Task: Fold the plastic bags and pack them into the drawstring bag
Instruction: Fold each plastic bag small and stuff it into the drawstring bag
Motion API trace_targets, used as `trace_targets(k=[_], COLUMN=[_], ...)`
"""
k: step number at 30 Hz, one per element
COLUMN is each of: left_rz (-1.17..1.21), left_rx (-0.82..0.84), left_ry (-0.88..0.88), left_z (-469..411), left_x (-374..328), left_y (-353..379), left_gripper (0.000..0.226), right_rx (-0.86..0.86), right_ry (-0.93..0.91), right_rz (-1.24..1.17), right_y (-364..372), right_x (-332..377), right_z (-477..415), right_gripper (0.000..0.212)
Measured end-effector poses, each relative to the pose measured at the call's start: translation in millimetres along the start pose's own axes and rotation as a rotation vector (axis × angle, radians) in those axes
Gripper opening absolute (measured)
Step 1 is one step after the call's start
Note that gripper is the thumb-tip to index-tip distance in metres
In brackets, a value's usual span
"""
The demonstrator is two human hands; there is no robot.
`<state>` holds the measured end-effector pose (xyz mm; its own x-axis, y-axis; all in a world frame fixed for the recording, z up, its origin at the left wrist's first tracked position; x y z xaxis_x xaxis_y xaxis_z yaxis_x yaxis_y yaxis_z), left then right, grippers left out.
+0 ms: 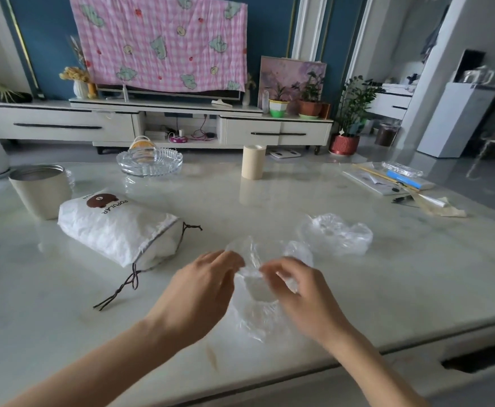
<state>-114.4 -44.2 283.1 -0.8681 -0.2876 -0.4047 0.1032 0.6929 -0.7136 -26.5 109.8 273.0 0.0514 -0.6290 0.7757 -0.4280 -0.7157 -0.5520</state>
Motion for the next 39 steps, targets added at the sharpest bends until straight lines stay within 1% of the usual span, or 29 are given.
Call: trace_targets(k=[1, 2, 5, 6, 7, 8, 9, 11, 12, 16, 18, 19, 21, 22, 23, 24, 26, 27, 30, 31, 32, 33, 34, 35, 36, 37, 38, 39], left_rz=[-0.016, -0.041, -0.224, -0.283, -0.318, -0.331, -0.322, -0.311, -0.321, -0.345, -0.358, -0.355, -0.36, -0.36, -0.36, -0.357, -0.347, -0.349, -0.349, -0.339, -0.322, -0.307, -0.284, -0.243, -0.188, -0.13, -0.082, -0.056], left_rx=[0.047, 0.118, 0.369, 0.433, 0.476, 0.507, 0.507, 0.495, 0.502, 0.493, 0.477, 0.473, 0.475, 0.474, 0.474, 0.472, 0.474, 0.48, 0.492, 0.477, 0.439, 0.375, 0.285, 0.205, 0.155, 0.138, 0.165, 0.21], left_ry=[-0.028, -0.055, -0.121, -0.149, -0.187, -0.229, -0.263, -0.256, -0.265, -0.288, -0.292, -0.297, -0.298, -0.3, -0.302, -0.303, -0.307, -0.302, -0.304, -0.305, -0.287, -0.234, -0.144, -0.042, 0.068, 0.153, 0.213, 0.246], left_z=[-10, -20, -31, -28, -23, -18, -14, -10, -8, -5, -3, -2, 0, 1, 2, 3, 2, 2, 2, 3, 3, 2, 1, 2, 5, 9, 13, 16], left_x=[-3, -4, 5, 10, 15, 19, 22, 24, 25, 32, 34, 35, 36, 36, 36, 36, 37, 36, 34, 34, 34, 33, 30, 27, 27, 26, 24, 23], left_y=[6, 14, 48, 57, 64, 69, 72, 74, 74, 70, 68, 66, 64, 64, 65, 65, 65, 65, 65, 65, 63, 61, 57, 54, 54, 53, 53, 52], left_gripper=[0.027, 0.031, 0.039, 0.041, 0.045, 0.054, 0.071, 0.117, 0.128, 0.138, 0.14, 0.14, 0.14, 0.14, 0.141, 0.141, 0.141, 0.141, 0.136, 0.13, 0.118, 0.105, 0.092, 0.078, 0.064, 0.055, 0.05, 0.05], right_rx=[-0.037, -0.033, 0.109, 0.168, 0.208, 0.232, 0.244, 0.265, 0.279, 0.304, 0.323, 0.322, 0.312, 0.305, 0.295, 0.284, 0.291, 0.295, 0.306, 0.303, 0.281, 0.247, 0.182, 0.084, -0.032, -0.14, -0.183, -0.146], right_ry=[-0.033, -0.052, -0.024, -0.006, 0.009, 0.026, 0.036, 0.04, 0.044, 0.076, 0.113, 0.127, 0.136, 0.133, 0.13, 0.127, 0.147, 0.152, 0.153, 0.149, 0.133, 0.121, 0.092, 0.057, 0.004, -0.05, -0.098, -0.106], right_rz=[0.133, 0.248, 0.523, 0.603, 0.653, 0.693, 0.728, 0.757, 0.757, 0.749, 0.764, 0.764, 0.748, 0.739, 0.734, 0.729, 0.733, 0.746, 0.763, 0.77, 0.776, 0.772, 0.731, 0.647, 0.547, 0.457, 0.382, 0.319], right_y=[2, 6, 23, 28, 31, 31, 31, 28, 27, 26, 23, 21, 14, 10, 5, -1, -10, -14, -19, -18, -17, -15, -14, -15, -17, -21, -24, -27], right_x=[-1, -4, -21, -27, -33, -39, -43, -47, -46, -45, -46, -48, -50, -52, -54, -56, -61, -63, -64, -64, -65, -66, -67, -67, -65, -62, -60, -55], right_z=[-6, -12, -22, -21, -20, -19, -19, -19, -19, -20, -19, -19, -17, -15, -12, -8, 1, 5, 8, 8, 7, 7, 8, 9, 12, 16, 21, 26], right_gripper=[0.017, 0.022, 0.043, 0.056, 0.074, 0.089, 0.096, 0.097, 0.095, 0.082, 0.071, 0.069, 0.069, 0.072, 0.079, 0.091, 0.123, 0.132, 0.138, 0.137, 0.137, 0.134, 0.126, 0.108, 0.086, 0.067, 0.053, 0.047])
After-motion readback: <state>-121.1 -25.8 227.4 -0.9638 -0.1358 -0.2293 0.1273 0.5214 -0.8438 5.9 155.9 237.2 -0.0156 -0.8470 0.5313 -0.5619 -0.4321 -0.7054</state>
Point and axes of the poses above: each hand's wrist, its own z-axis away from the middle knuckle, its own y-axis out of the palm, x = y × z, the point moved 2 cm from there along -z, towards the middle knuckle
